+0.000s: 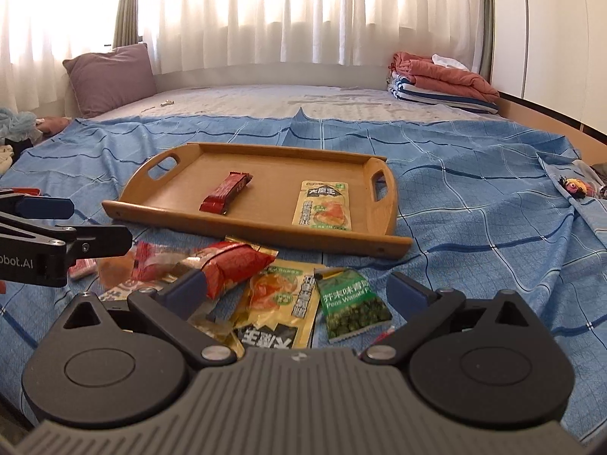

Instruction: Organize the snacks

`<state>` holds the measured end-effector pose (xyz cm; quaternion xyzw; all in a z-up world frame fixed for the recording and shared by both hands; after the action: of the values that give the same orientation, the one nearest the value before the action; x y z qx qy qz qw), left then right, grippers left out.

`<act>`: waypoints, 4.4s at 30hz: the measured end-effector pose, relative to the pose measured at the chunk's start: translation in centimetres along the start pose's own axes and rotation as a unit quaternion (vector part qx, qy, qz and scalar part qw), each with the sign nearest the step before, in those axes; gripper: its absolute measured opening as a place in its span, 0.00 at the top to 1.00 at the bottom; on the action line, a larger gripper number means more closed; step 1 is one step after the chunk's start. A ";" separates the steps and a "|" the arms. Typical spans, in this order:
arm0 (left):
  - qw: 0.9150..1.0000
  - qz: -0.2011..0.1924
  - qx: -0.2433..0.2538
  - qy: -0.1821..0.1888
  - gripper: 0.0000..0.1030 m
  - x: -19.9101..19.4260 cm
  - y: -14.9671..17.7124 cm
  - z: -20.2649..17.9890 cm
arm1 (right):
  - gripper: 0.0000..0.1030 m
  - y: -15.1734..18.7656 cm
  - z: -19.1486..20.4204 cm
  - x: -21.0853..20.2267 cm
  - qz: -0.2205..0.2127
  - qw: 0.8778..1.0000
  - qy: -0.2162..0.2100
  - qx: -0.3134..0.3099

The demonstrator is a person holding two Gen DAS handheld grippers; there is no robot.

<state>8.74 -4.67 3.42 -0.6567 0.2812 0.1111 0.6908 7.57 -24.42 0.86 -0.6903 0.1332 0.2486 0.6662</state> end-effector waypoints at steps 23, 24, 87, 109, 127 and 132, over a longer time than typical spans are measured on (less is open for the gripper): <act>0.998 0.051 -0.019 0.034 0.03 -0.9 4.3 -2.4 | 0.00 5.8 2.3 -3.1 0.013 1.000 -0.014 -0.011; 0.998 0.052 -0.020 0.036 0.03 -0.8 4.3 -2.6 | 0.00 5.9 2.4 -3.0 0.014 1.000 -0.015 -0.010; 0.998 0.013 -0.051 0.019 0.32 -3.8 0.4 0.3 | 0.50 3.8 3.0 -4.6 -0.001 0.999 -0.021 0.028; 0.996 0.020 -0.091 -0.003 0.32 3.1 -7.9 6.9 | 0.50 -7.0 -1.3 0.1 -0.049 0.995 -0.024 0.082; 0.992 0.086 -0.093 -0.020 0.32 15.4 -9.2 9.3 | 0.50 -9.5 0.9 13.9 0.027 0.996 -0.032 0.081; 0.991 0.098 -0.083 -0.023 0.32 17.0 -8.3 9.1 | 0.50 -8.8 1.3 15.7 0.040 0.995 -0.032 0.081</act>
<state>29.21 -0.41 1.19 -0.6784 0.3178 0.2164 0.6261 25.08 -20.16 0.25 -0.6197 0.1591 0.2856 0.7135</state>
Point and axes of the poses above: each gripper's, at about its wrist camera, not at the fingertips, and x roughly the way its jaws point, z to its left, y to its underside, the point moved 3 cm from there along x, roughly the way its jaws point, and after that the axes turned 2 degrees about -y, right-handed, at the moved point
